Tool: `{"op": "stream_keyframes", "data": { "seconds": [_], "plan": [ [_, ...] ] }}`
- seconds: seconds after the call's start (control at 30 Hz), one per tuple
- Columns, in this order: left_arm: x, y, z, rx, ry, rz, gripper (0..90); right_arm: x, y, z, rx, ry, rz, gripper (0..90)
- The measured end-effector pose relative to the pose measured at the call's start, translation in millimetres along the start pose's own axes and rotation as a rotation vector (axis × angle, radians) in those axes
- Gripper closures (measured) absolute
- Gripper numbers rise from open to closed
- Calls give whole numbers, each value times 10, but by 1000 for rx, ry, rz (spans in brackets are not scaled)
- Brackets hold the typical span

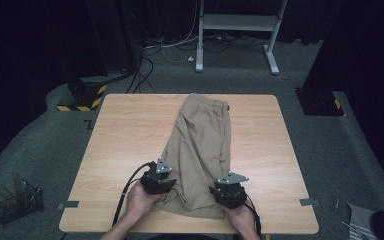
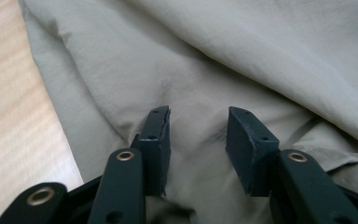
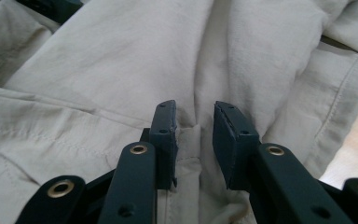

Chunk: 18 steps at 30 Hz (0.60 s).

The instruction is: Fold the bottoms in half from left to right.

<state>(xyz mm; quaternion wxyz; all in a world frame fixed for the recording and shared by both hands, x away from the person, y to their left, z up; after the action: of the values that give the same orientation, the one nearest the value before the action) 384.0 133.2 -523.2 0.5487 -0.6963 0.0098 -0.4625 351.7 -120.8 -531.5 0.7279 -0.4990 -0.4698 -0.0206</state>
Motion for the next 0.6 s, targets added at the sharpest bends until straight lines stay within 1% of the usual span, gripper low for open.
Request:
{"op": "stream_keyframes", "data": {
  "seconds": [0.07,0.1,0.17,0.2,0.27,0.33,0.37,0.43,0.47,0.5,0.57,0.6],
  "plan": [
    [83,64,39,5,-2,4,625,59,40,-71,-24,-2,8,695],
    [120,97,57,9,-13,-1,639,85,57,-108,-32,2,12,695],
    [191,160,92,19,-23,-6,669,130,83,-183,-52,10,21,692],
    [231,196,95,25,-32,-8,672,150,98,-224,-67,5,20,692],
    [311,261,78,33,-39,-9,671,188,130,-321,-103,2,16,692],
    [361,295,40,33,-33,-4,668,234,151,-420,-137,25,30,692],
    [369,299,24,25,-31,-3,660,245,151,-461,-144,33,35,687],
    [363,290,-3,19,-28,3,614,244,120,-487,-158,47,48,682],
    [344,271,-12,19,-23,5,604,234,97,-482,-157,46,44,690],
    [324,255,-14,14,-30,3,597,208,47,-468,-140,45,32,716],
    [291,227,-12,1,-50,-1,589,157,-38,-438,-75,56,19,789],
    [274,208,-5,-8,-59,0,589,138,-72,-421,-59,57,15,816]
  ]
}}
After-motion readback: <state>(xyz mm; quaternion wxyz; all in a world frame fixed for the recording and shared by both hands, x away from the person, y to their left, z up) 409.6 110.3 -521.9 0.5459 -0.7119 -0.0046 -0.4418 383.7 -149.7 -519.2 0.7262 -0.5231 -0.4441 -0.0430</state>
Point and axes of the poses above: each handheld gripper's, and its own axes: y roughly forward along the jaws, x roughly out of its top, z roughly to its left, the point moved 2 cm from there along y, roughly forward along the jaws, and after that the axes turned 1 degree about x, right-handed, at the moved point
